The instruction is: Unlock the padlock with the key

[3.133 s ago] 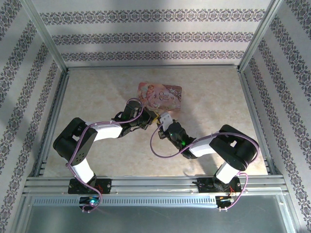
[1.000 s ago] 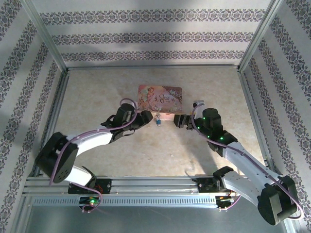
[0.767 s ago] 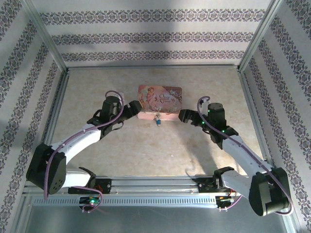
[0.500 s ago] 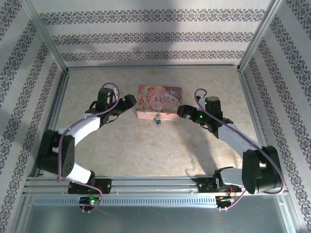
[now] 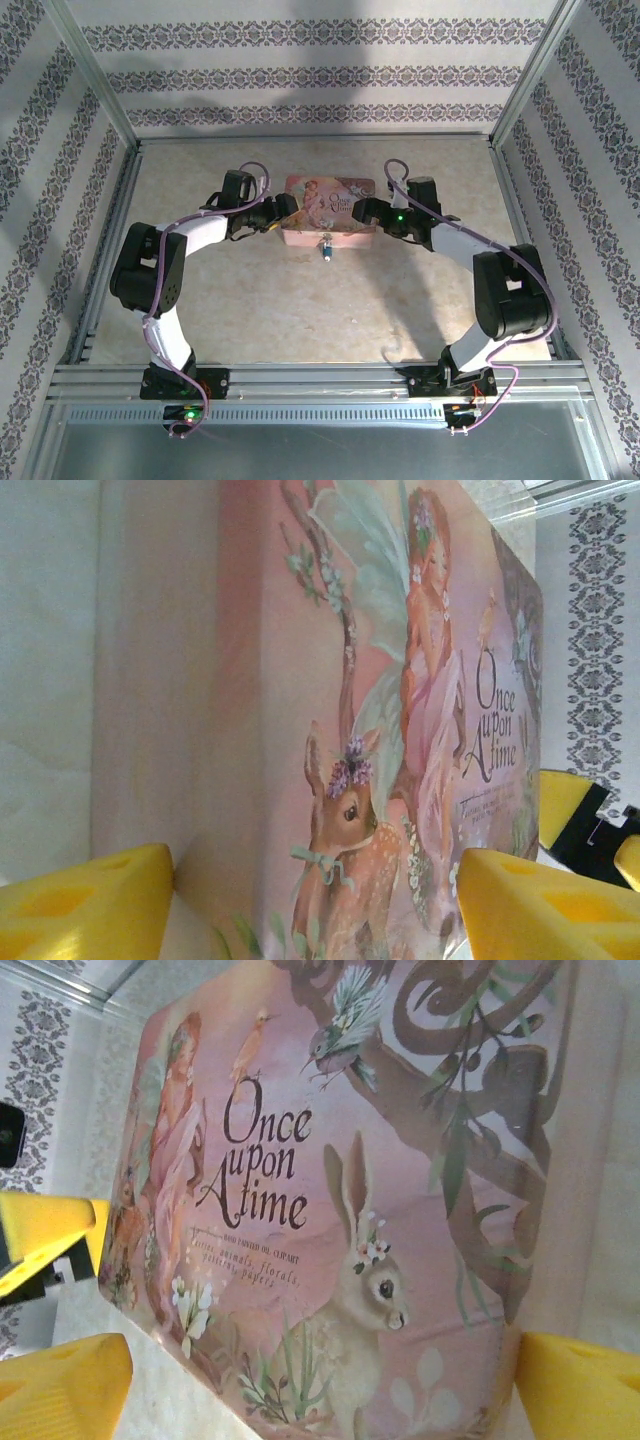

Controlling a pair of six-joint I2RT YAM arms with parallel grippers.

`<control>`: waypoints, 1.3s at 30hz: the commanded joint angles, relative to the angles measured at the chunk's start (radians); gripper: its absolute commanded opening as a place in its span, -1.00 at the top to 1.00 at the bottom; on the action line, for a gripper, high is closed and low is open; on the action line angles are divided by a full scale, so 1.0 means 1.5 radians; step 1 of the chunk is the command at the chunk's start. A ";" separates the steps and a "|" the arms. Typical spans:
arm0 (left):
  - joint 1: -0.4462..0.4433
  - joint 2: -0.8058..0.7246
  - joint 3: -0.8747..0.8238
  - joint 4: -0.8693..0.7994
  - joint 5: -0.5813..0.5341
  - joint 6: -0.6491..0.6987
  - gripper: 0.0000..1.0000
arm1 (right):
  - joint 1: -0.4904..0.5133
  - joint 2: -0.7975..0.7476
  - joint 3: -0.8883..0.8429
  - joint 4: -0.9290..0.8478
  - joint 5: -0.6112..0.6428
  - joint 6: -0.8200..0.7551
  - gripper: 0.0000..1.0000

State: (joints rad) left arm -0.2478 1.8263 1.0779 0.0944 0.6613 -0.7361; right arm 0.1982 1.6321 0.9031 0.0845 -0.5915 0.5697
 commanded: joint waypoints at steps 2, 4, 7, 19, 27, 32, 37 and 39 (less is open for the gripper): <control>-0.024 -0.038 -0.020 -0.004 0.025 0.008 -0.46 | 0.007 0.034 0.050 0.015 -0.040 -0.021 -0.93; -0.027 -0.057 -0.038 -0.001 0.017 0.003 -0.45 | 0.009 0.046 0.062 0.015 -0.040 -0.027 -0.93; -0.035 -0.077 -0.067 0.013 0.011 -0.012 -0.45 | 0.011 0.063 0.075 0.021 -0.039 -0.037 -0.93; -0.014 -0.197 -0.126 -0.031 -0.054 0.013 -0.51 | -0.036 -0.097 -0.027 -0.028 0.056 -0.123 -0.97; -0.014 -0.277 -0.088 -0.087 -0.081 0.063 -0.46 | 0.044 -0.228 -0.194 0.084 0.025 -0.029 -0.82; -0.041 -0.231 -0.032 -0.076 -0.057 0.064 -0.42 | 0.126 -0.218 -0.250 0.200 0.100 0.039 -0.67; -0.067 -0.146 0.033 -0.071 -0.035 0.065 -0.37 | 0.187 -0.147 -0.260 0.280 0.147 0.068 -0.48; -0.075 -0.118 0.054 -0.070 -0.034 0.068 -0.37 | 0.200 -0.117 -0.259 0.301 0.163 0.073 -0.40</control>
State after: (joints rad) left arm -0.3408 1.6051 1.1168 -0.0006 0.5835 -0.6598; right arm 0.4763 1.4170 0.5270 0.4213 -0.4137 0.6384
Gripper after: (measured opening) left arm 0.684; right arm 0.706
